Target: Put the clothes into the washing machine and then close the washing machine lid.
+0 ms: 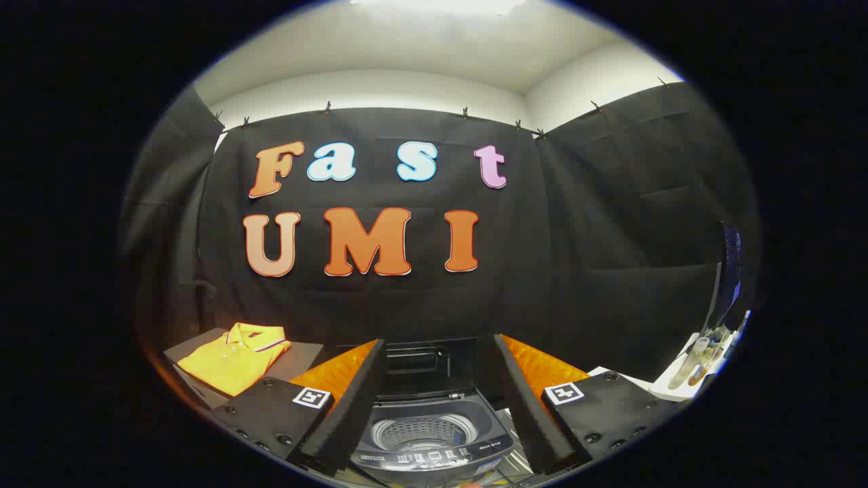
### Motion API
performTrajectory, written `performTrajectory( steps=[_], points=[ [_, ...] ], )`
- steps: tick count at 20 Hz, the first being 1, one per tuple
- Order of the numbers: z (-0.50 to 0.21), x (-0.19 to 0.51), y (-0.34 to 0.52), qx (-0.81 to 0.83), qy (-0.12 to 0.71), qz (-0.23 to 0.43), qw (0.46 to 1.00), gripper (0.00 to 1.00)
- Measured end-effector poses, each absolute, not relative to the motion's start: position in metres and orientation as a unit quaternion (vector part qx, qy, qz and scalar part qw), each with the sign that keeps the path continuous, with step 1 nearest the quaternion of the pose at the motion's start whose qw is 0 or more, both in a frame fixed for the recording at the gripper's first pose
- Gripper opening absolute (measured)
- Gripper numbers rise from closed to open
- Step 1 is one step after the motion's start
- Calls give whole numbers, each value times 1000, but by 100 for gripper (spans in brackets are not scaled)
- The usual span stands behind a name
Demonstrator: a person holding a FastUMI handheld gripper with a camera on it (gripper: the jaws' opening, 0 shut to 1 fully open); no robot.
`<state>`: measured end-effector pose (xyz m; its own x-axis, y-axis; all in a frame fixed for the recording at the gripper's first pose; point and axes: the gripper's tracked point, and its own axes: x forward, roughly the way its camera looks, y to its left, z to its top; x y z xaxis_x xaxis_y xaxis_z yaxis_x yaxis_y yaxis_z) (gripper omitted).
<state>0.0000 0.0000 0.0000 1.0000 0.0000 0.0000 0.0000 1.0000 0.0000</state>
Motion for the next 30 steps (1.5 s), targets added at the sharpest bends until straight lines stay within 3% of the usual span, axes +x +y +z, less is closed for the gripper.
performTrajectory(
  steps=[5,24,28,30],
  points=[
    [7,-3,45,-3,-12,36,999,99],
    [21,12,119,14,-4,67,998,99],
    [9,13,196,28,46,157,986,98],
    [5,26,218,23,62,169,983,98]
  ],
)
